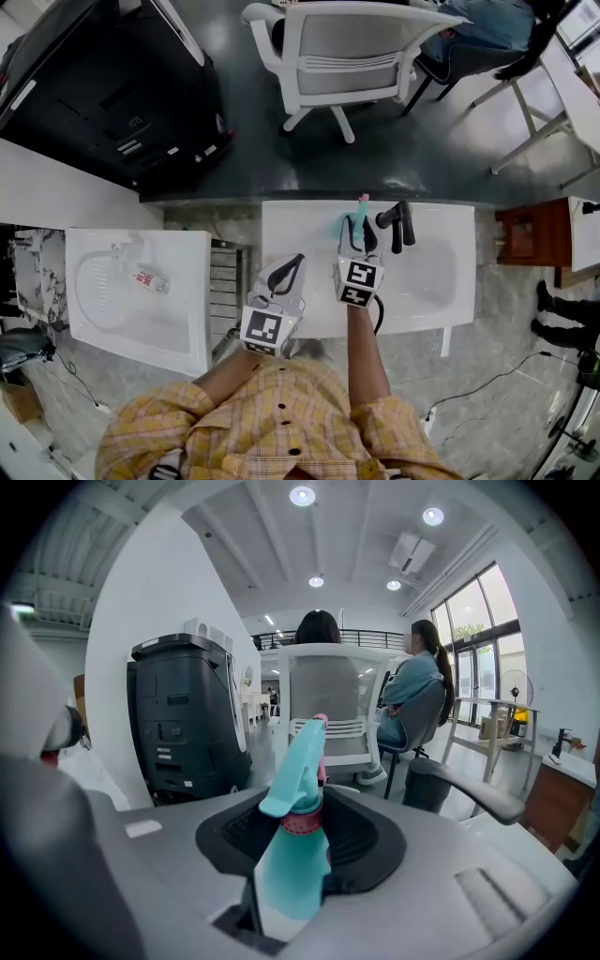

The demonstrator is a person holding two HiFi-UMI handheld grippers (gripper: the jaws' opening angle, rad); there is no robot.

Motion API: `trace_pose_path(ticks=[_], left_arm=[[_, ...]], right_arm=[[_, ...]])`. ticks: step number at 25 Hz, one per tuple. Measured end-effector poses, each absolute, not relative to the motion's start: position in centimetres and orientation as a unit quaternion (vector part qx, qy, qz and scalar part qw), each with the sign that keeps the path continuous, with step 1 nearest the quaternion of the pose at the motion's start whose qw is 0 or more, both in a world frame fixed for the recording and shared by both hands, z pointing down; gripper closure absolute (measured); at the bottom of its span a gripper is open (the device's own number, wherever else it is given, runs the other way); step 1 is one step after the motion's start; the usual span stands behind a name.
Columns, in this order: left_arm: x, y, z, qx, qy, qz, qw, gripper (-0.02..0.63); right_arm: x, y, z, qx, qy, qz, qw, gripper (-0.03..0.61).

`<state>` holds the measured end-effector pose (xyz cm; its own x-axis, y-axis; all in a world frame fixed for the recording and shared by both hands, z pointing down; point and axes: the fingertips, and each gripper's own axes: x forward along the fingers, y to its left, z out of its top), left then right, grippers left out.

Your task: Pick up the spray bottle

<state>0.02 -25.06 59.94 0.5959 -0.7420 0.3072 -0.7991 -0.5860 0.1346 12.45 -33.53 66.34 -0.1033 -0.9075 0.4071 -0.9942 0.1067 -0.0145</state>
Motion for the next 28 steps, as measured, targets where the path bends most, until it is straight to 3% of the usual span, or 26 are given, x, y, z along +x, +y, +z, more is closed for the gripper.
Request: trace_pose_path(ticks=[28], left_arm=[[-1.8, -21.9, 54.7, 0.871, -0.475, 0.072, 0.106, 0.614]], right_arm=[[10.7, -28.1, 57.2, 0.607, -0.776, 0.138, 0.101, 0.437]])
